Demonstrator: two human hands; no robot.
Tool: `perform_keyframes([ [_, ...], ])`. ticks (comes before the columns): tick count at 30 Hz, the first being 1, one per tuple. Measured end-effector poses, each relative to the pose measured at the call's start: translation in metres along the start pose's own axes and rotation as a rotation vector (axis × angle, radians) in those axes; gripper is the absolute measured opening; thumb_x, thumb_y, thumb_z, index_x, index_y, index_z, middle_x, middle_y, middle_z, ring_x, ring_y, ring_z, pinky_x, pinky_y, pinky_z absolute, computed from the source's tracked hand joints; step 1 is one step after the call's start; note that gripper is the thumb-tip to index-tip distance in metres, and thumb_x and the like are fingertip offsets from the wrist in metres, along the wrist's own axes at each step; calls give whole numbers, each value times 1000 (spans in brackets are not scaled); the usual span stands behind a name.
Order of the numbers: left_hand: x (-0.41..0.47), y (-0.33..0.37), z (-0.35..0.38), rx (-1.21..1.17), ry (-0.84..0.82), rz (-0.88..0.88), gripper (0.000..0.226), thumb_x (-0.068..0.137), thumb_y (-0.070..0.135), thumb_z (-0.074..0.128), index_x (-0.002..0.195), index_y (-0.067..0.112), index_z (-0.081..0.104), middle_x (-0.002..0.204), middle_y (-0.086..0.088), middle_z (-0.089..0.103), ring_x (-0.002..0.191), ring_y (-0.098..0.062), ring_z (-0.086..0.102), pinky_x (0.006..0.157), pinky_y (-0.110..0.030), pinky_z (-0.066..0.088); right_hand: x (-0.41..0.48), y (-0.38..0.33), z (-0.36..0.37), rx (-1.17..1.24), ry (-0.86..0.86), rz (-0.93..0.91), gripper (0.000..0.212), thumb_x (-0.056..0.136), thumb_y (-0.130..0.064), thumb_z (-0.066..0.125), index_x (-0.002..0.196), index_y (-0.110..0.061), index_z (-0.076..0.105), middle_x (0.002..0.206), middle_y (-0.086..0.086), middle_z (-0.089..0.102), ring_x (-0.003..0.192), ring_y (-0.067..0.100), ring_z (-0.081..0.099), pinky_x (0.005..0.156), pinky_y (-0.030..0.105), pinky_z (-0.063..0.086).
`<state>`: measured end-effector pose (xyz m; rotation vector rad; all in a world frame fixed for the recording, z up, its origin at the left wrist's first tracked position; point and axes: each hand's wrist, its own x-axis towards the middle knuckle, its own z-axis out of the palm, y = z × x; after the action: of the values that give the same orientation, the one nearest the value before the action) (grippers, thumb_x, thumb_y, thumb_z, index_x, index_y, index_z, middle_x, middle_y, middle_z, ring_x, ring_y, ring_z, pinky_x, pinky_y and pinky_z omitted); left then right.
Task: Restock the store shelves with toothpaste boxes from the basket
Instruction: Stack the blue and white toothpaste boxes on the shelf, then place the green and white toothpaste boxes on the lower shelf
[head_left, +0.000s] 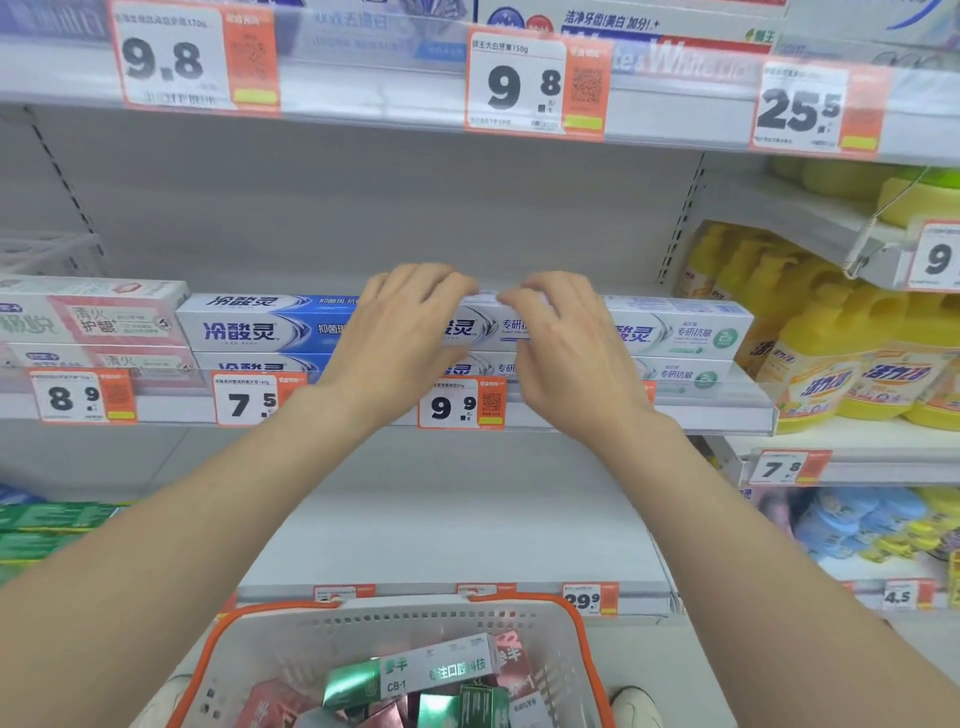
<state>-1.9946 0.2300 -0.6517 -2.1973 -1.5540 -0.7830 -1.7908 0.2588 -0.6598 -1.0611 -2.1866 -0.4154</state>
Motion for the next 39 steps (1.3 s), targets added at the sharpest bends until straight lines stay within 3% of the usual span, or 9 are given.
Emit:
perform_keyframes([
  [4, -62, 14, 0, -102, 83, 29, 13, 92, 25, 69, 102, 20, 63, 99, 1, 63, 94, -27, 57, 79, -44, 45, -28, -37, -21, 125, -435, -47, 33, 93, -20, 55, 123, -19, 68, 108, 4, 71, 104, 31, 65, 90, 44, 54],
  [10, -169, 37, 23, -152, -850, -110, 20, 98, 39, 59, 116, 32, 63, 108, 6, 68, 100, -22, 65, 81, -37, 53, -99, -89, -31, 2, -1450, -50, 45, 100, -33, 54, 142, -17, 58, 135, 7, 65, 124, 32, 62, 100, 43, 53],
  [12, -200, 49, 29, -118, -1114, -64, 30, 99, 39, 58, 128, 29, 62, 118, 2, 65, 105, -23, 64, 85, -38, 53, -120, -102, -27, -4, -1464, -64, 27, 98, -22, 54, 115, -7, 69, 112, 14, 71, 100, 36, 71, 85, 42, 58],
  [15, -241, 55, 38, -90, -1311, -44, 30, 102, 34, 56, 128, 22, 64, 121, -4, 69, 104, -27, 68, 87, -43, 58, -149, -116, -17, -1, -1396, -59, 24, 96, -5, 50, 74, -13, 46, 77, 6, 51, 64, 23, 52, 58, 32, 44],
  [19, -272, 57, 43, -13, -1485, -1, 38, 106, 25, 51, 143, 20, 57, 137, -5, 61, 115, -28, 65, 94, -43, 58, -191, -128, 5, -152, -1279, -237, 17, 91, 1, 59, 97, -15, 57, 94, 3, 57, 83, 23, 59, 74, 34, 41],
  [23, -282, 53, 42, 20, -1512, -25, 46, 106, 24, 50, 152, 28, 49, 146, -2, 56, 119, -26, 63, 88, -39, 55, -241, -131, 51, -232, -1105, -552, 44, 80, 2, 73, 122, -10, 62, 117, 12, 66, 111, 35, 61, 101, 46, 44],
  [28, -281, 44, 50, 45, -1457, -2, 32, 105, 27, 48, 133, 20, 60, 123, -4, 66, 105, -27, 69, 84, -42, 59, -284, -131, 83, -245, -1288, -648, 94, 93, -13, 74, 164, -32, 16, 171, 20, 6, 150, 52, 20, 119, 59, 29],
  [32, -277, 51, 49, 24, -1450, 4, 28, 107, 23, 46, 132, 21, 58, 119, -6, 65, 89, -24, 63, 53, -32, 38, -282, -137, 97, -295, -1247, -681, 102, 98, -23, 70, 164, -42, -6, 173, 13, -6, 140, 45, 32, 112, 50, 35],
  [39, -288, 38, 41, 30, -1441, -35, 33, 107, 30, 46, 137, 21, 57, 120, -4, 65, 101, -25, 66, 55, -30, 37, -267, -150, 117, -401, -1186, -881, 57, 99, -21, 66, 151, -26, 43, 150, 9, 45, 136, 35, 39, 115, 46, 31],
])
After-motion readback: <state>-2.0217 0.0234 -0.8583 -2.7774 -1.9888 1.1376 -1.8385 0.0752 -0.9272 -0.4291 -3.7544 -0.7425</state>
